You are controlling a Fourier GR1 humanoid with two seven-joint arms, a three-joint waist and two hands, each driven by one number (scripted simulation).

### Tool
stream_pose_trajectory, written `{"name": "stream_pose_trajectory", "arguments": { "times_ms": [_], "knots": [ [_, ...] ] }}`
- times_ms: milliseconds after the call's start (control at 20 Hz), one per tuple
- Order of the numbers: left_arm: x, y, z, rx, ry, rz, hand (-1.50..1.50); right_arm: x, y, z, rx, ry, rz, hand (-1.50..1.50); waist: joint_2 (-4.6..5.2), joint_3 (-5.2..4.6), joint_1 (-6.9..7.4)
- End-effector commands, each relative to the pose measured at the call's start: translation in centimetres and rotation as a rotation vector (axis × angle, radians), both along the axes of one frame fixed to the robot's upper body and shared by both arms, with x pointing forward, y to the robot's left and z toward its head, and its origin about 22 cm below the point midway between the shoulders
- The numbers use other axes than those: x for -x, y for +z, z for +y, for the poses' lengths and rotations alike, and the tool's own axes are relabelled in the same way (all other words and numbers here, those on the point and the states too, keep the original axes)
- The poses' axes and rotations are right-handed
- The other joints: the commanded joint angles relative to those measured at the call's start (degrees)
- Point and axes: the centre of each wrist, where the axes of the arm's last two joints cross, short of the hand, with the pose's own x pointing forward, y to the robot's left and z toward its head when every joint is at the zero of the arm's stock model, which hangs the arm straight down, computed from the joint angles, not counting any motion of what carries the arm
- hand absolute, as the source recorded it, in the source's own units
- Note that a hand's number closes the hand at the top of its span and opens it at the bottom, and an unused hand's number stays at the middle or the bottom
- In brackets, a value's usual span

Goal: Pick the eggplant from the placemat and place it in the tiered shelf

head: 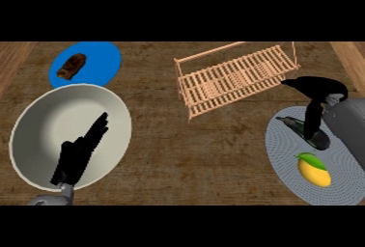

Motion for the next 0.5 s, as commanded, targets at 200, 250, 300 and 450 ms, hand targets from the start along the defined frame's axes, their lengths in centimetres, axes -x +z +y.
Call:
{"name": "stream_pose_trajectory", "arguments": {
  "times_ms": [200,250,300,450],
  "knots": [
    [-0.7,-0.2,2.6,-0.021,0.020,0.007,0.00,0.0,-2.5,2.4,0.121,-0.042,0.099,-1.50,0.10,-0.06,-0.42],
    [0.0,0.4,0.6,-0.005,0.012,0.009,0.00,0.7,-2.9,2.5,0.131,-0.072,0.106,-1.50,-0.04,-0.05,-0.52],
    [1.1,-0.9,-1.0,-0.003,-0.009,0.003,0.00,1.1,-4.4,2.6,0.130,-0.081,0.098,-1.50,0.01,-0.04,-0.44],
    [-0.4,-1.7,-0.6,0.021,0.009,0.022,0.00,1.0,-2.9,2.5,0.150,-0.084,0.094,-1.50,0.03,-0.06,-0.68]
  ]
}}
